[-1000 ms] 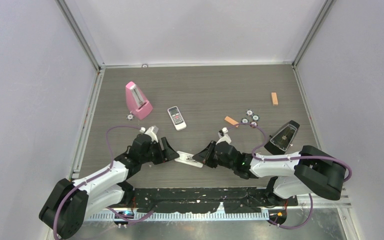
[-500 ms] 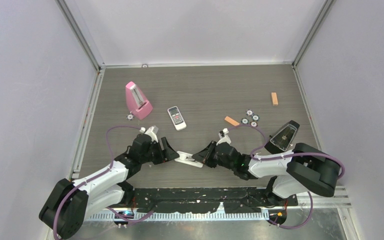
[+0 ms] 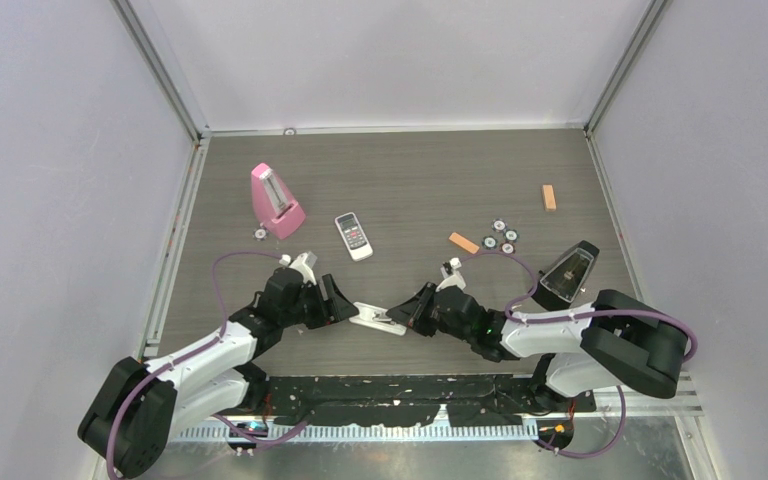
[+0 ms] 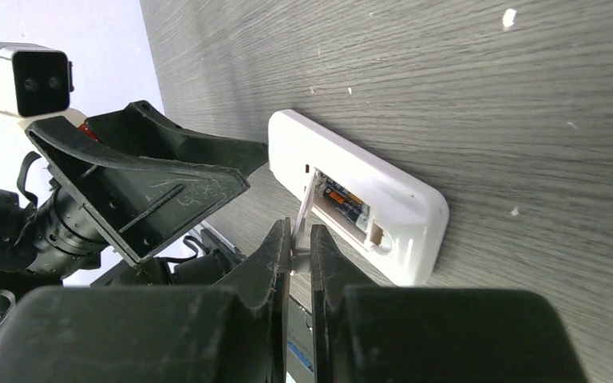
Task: Load the batteries into the remote control
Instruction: Load the battery cover into the remote control.
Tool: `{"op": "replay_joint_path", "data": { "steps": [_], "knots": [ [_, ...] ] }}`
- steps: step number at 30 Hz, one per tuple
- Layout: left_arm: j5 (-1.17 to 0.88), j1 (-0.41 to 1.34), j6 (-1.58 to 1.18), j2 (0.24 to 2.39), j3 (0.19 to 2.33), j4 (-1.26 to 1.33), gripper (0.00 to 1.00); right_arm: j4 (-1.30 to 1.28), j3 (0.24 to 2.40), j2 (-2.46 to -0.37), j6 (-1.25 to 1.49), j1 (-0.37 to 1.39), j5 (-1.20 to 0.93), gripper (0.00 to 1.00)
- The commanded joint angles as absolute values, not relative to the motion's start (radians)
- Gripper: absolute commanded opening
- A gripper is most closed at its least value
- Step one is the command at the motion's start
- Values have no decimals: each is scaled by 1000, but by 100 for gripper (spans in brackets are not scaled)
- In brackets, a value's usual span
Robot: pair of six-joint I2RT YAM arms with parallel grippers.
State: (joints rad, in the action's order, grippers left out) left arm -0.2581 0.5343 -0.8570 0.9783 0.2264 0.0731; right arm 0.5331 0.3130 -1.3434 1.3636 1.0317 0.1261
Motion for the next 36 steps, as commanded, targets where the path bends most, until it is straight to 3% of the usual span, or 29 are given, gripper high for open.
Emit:
{"op": "replay_joint_path", "data": {
  "steps": [1,14,36],
  "knots": [
    [-256,529,-842,990,216,95,64,504,299,-1313,1354,1025,172,5],
    [-259,529,-843,988,215,94,64,656,287,-1377,1403,1020,103,5],
    [-252,531,-839,1019,215,104,61,649,294,-1343,1385,1016,113,5]
  ]
}}
